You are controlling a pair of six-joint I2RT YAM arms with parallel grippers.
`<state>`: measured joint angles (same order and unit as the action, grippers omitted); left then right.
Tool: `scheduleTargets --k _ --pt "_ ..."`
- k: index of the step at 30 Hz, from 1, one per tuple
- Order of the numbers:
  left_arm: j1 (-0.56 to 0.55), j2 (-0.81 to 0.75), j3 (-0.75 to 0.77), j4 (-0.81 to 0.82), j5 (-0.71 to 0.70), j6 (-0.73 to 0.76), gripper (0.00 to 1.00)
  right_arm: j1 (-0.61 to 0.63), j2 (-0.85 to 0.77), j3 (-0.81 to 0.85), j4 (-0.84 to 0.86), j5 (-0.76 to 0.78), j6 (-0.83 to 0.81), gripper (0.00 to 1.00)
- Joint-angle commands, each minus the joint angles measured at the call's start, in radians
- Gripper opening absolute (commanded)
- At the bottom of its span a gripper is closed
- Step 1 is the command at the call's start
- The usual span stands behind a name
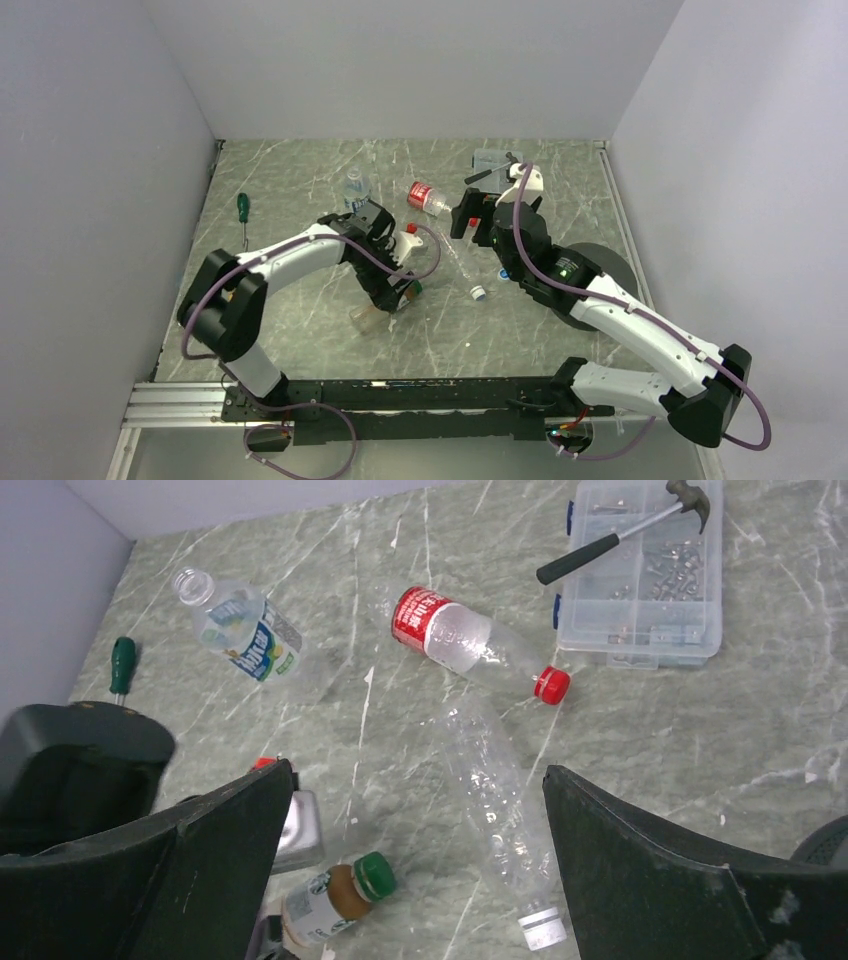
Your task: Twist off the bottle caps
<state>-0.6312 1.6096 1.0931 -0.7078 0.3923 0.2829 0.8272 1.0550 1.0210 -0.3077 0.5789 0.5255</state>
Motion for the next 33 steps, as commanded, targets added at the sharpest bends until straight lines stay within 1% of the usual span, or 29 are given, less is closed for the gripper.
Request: scheduleTargets --k 1,4,11,12,13,14,15,16,22,25,27,28,30,33 --pt "-0.018 0.057 0.022 0.014 -0.065 0.049 0.99 -0.003 -0.017 0.015 -0.017 0.039 -0.001 1.00" --pt "-0.038 0.038 -0.027 0.079 -0.088 0.056 0.99 -0.003 -0.021 0.010 -0.006 0.033 -0.001 1.00" --pt "-0.087 0.021 -0.120 0.143 -0.143 0.113 0.99 -0.005 0.003 0.023 -0.009 0.027 0.000 1.00" --pt "-0.088 0.018 -0.130 0.153 -0.149 0.132 0.95 -0.006 0.002 0.022 -0.006 0.026 0.004 1.00" --pt "-0.088 0.015 -0.138 0.158 -0.154 0.150 0.87 -0.006 0.003 0.021 -0.004 0.024 0.007 1.00" --pt "-0.088 0.011 -0.144 0.162 -0.159 0.163 0.78 -0.007 0.004 0.022 -0.004 0.022 0.011 1.00" --pt "-0.088 0.003 -0.147 0.162 -0.157 0.171 0.71 -0.008 0.005 0.022 -0.005 0.018 0.015 0.99" --pt "-0.088 -0.004 -0.149 0.160 -0.155 0.172 0.66 -0.011 0.005 0.023 -0.006 0.014 0.018 0.99" --pt "-0.088 -0.031 -0.134 0.139 -0.164 0.148 0.47 -0.039 0.003 0.034 -0.016 -0.019 0.039 0.99" --pt "-0.088 -0.044 -0.086 0.101 -0.164 0.124 0.40 -0.054 -0.006 0.039 -0.015 -0.043 0.047 0.99" --pt "-0.079 -0.065 -0.014 0.044 -0.145 0.096 0.30 -0.063 -0.009 0.053 -0.011 -0.063 0.046 0.99" --pt "-0.063 -0.090 0.023 0.026 -0.122 0.076 0.28 -0.067 -0.007 0.064 -0.009 -0.076 0.043 0.99" --pt "-0.025 -0.168 0.090 0.026 -0.025 0.035 0.28 -0.071 0.002 0.102 -0.008 -0.105 0.037 0.99" --pt "-0.011 -0.324 0.122 0.136 0.072 -0.011 0.30 -0.074 0.019 0.176 0.012 -0.183 0.036 1.00"
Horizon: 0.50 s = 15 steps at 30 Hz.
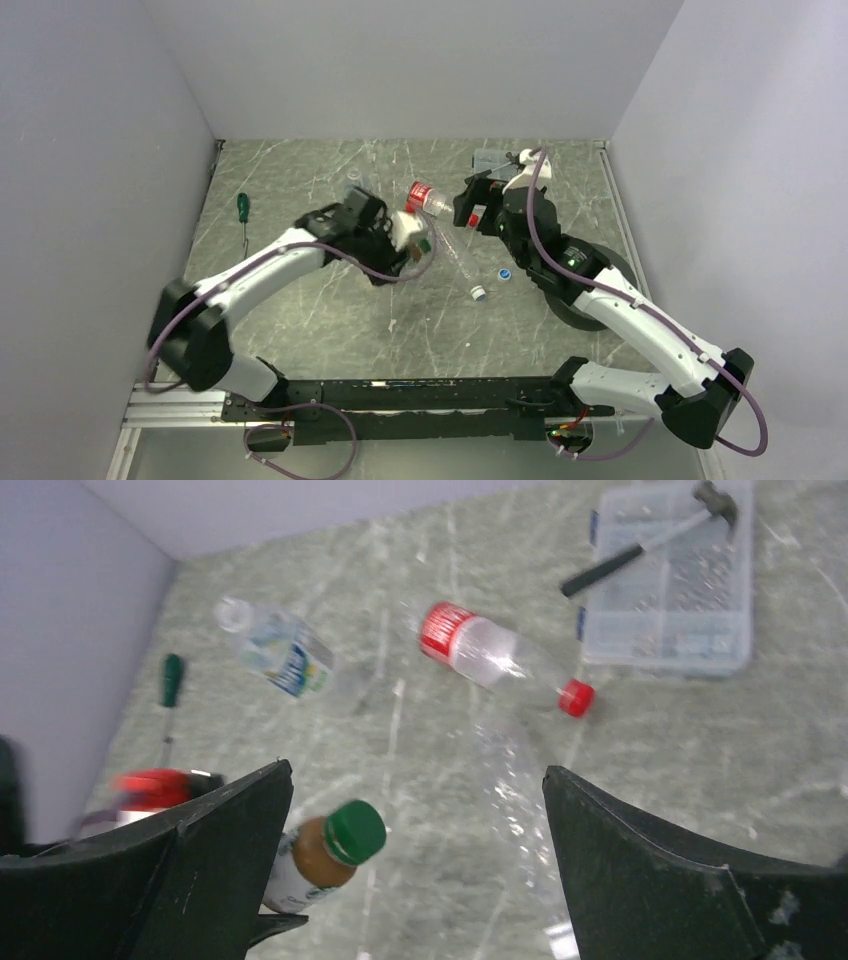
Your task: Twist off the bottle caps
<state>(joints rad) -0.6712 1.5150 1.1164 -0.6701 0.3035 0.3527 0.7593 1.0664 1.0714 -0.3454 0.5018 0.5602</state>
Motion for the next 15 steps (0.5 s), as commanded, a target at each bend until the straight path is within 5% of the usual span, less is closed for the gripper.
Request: scheduleTargets --k 1,7,15 --pt "0.029 -0.269 0.099 0.149 0.174 -0.101 0.29 -0.005 0.013 0.152 0.062 -0.140 0.001 1.00" --pt "0.028 -0.346 0.167 0.232 0.163 -0.205 0.22 -0.005 0.033 0.284 0.166 -0.346 0.013 1.00" --pt "0.028 -0.419 0.142 0.302 0.139 -0.161 0.19 -0.005 0.059 0.305 0.391 -0.587 0.095 1.00"
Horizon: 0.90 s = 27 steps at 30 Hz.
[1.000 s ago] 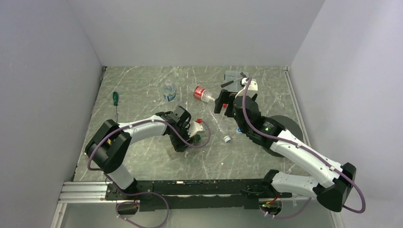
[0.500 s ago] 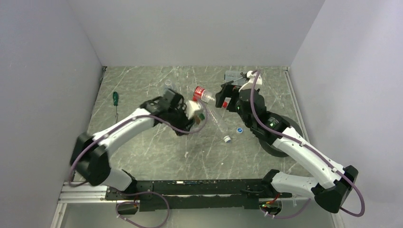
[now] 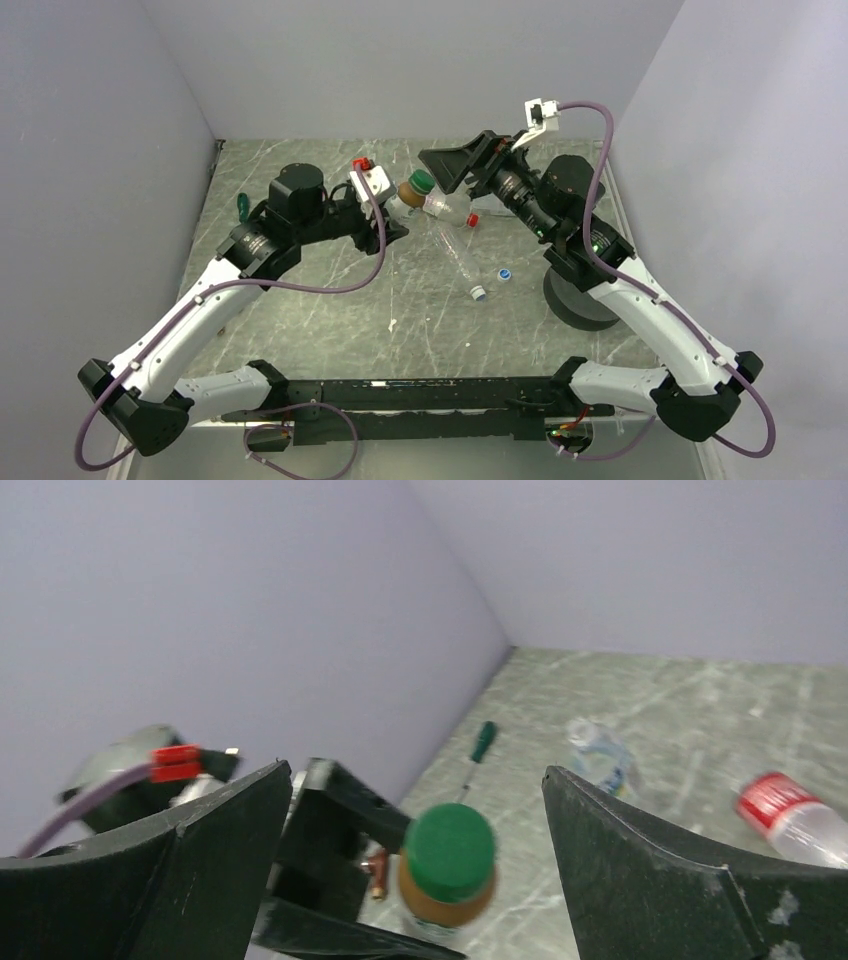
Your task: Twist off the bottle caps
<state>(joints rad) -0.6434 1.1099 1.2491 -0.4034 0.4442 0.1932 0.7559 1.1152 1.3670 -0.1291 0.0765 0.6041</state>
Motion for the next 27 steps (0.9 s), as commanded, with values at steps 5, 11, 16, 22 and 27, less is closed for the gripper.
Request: scheduleTargets --k 5,11,16,22,27 --pt "0.000 -0.025 0.016 0.062 -0.023 0.000 0.18 0.002 0.058 0.050 0.135 -0.187 0.056 0.98" --pt "0.001 -0.045 0.006 0.073 -0.032 0.004 0.16 0.013 0.072 0.040 0.074 -0.130 0.030 0.95" --pt "0.001 -0.040 0.017 0.077 -0.049 0.012 0.14 0.017 0.090 0.030 0.071 -0.132 0.033 0.90" --pt "0.001 -0.040 0.010 0.093 -0.051 0.000 0.14 0.017 0.098 0.014 0.078 -0.134 0.048 0.77" --pt "0.001 -0.041 0.008 0.102 -0.059 -0.002 0.13 0.016 0.106 0.011 0.057 -0.119 0.041 0.74"
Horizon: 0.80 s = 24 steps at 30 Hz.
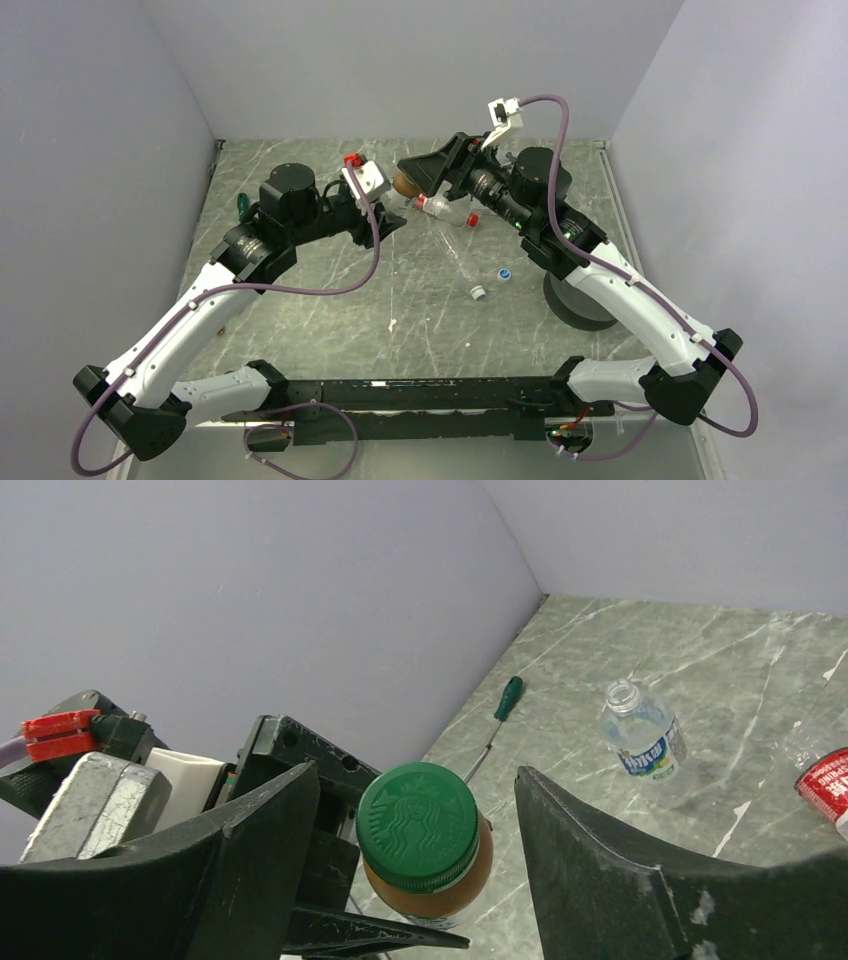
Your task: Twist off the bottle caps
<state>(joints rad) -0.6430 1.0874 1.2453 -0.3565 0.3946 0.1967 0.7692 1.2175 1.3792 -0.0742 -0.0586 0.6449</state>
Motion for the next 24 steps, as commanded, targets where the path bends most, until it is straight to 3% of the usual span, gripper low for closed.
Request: scheduleTargets --k 1,6,13,15,17,20,24 --pt "-0.001 -0.018 0.013 0.055 -0.011 -0.005 0.13 0.004 0.006 -0.004 -0.001 0.020 -0.001 0.74" --pt "0.000 -0.015 0.016 0.056 -0.005 -0.010 0.13 0.004 0.015 -0.014 0.002 0.026 0.002 0.67" --pt "0.000 -0.013 0.019 0.057 -0.010 -0.025 0.16 0.004 0.024 -0.002 0.026 0.001 0.001 0.30" --pt "0.000 -0.011 0.023 0.059 -0.012 -0.036 0.30 0.005 0.024 -0.004 0.038 -0.016 -0.006 0.21" --pt "0.000 -0.012 0.023 0.064 -0.004 -0.054 0.65 0.005 0.020 -0.006 0.047 -0.028 -0.023 0.16" --pt "0.000 -0.013 0.030 0.046 0.048 -0.067 0.96 0.008 0.011 -0.004 0.051 -0.027 -0.069 0.11" --pt "0.001 -0.010 0.042 0.006 0.106 -0.083 0.99 0.016 -0.002 0.000 0.055 -0.031 -0.114 0.09"
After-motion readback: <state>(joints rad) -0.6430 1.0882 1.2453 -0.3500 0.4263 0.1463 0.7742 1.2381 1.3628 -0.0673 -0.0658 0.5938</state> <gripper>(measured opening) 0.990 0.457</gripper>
